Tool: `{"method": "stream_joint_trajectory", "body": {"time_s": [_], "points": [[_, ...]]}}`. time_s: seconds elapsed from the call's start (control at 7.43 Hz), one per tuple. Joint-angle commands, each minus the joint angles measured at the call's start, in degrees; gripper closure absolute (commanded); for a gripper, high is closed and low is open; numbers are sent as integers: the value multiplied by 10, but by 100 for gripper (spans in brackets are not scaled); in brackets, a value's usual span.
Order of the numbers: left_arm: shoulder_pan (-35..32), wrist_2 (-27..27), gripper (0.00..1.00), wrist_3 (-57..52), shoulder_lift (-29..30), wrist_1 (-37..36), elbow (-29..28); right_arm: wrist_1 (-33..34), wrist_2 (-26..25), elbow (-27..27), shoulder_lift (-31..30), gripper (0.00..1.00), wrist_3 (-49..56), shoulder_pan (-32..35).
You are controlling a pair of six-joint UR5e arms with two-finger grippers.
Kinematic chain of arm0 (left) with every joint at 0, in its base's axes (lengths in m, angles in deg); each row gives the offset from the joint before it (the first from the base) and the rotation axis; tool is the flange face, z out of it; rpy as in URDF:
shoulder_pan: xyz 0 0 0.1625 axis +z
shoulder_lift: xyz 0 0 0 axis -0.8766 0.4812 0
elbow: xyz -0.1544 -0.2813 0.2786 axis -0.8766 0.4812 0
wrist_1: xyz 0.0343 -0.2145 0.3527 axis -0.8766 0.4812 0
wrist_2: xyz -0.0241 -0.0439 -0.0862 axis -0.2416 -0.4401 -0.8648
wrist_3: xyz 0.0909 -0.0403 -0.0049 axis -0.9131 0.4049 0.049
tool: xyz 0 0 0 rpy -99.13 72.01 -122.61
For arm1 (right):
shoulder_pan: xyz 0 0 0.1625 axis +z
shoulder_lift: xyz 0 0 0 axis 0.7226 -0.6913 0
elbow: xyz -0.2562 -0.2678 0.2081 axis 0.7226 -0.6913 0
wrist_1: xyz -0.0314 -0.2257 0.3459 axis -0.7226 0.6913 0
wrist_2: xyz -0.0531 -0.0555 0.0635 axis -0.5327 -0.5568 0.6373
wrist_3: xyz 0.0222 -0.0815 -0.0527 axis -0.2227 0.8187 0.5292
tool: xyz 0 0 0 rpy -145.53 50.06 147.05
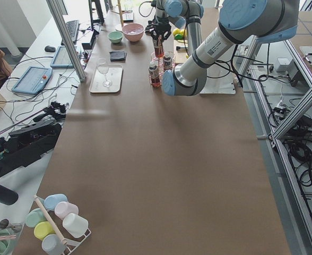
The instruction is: Take tea from basket to plate
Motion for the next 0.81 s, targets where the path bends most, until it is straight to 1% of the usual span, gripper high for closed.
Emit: {"method": "stream_joint_trajectory", "body": {"time_s": [0.0,0.27,0.4,0.54,0.67], "points": [[0,0,100,0,0,0,-1,15,42,-1,3,100,-8,60],[-2,-1,100,-1,0,0,-1,37,42,-4,8,100,-7,103],[-11,-2,100,-2,0,0,1,53,42,-20,32,100,-7,120],[-31,-4,100,-4,1,0,3,56,41,-59,66,100,-6,135],[-62,-10,100,-6,-1,-3,7,55,39,-117,110,100,-4,149]]}}
